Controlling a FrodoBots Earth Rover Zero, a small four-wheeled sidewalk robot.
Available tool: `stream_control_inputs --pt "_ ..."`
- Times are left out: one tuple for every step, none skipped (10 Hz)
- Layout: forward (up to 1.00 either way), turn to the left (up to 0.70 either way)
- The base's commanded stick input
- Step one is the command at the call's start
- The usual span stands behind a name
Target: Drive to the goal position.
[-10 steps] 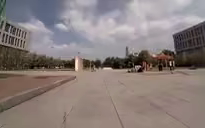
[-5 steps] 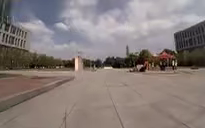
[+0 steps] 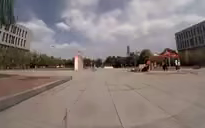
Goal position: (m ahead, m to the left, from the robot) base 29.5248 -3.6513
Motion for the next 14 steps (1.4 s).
stream_control_inputs --pt "1.0 0.02" --pt "1.0 0.02" --pt "1.0 0.02" --pt "1.0 0.02" --pt "1.0 0.02" --pt "1.0 0.02" --pt "1.0 0.02" --pt "1.0 0.02" --pt "1.0 0.02" --pt "1.0 0.02" --pt "1.0 0.02" --pt "1.0 0.02" --pt "1.0 0.02" --pt "1.0 0.02"
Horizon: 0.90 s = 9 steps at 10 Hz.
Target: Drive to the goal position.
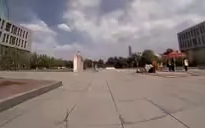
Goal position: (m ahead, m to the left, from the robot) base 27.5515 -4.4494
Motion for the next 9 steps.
stream_control_inputs --pt "1.0 0.02" --pt "1.0 0.02" --pt "1.0 0.02" --pt "1.0 0.02" --pt "1.0 0.02" --pt "1.0 0.02" --pt "1.0 0.02" --pt "1.0 0.02" --pt "1.0 0.02"
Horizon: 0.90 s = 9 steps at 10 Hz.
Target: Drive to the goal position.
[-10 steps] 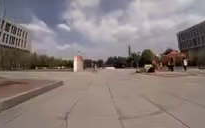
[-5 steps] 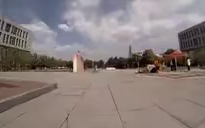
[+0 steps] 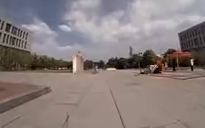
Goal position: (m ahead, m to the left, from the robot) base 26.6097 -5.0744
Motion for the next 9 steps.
stream_control_inputs --pt "1.0 0.02" --pt "1.0 0.02" --pt "1.0 0.02" --pt "1.0 0.02" --pt "1.0 0.02" --pt "1.0 0.02" --pt "1.0 0.02" --pt "1.0 0.02" --pt "1.0 0.02"
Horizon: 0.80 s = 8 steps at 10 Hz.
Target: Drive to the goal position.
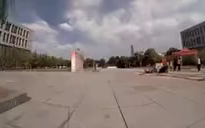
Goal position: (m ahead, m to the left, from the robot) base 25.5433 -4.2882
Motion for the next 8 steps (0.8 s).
stream_control_inputs --pt "1.0 0.02" --pt "1.0 0.02" --pt "1.0 0.02" --pt "1.0 0.02" --pt "1.0 0.02" --pt "1.0 0.02" --pt "1.0 0.02" --pt "1.0 0.02"
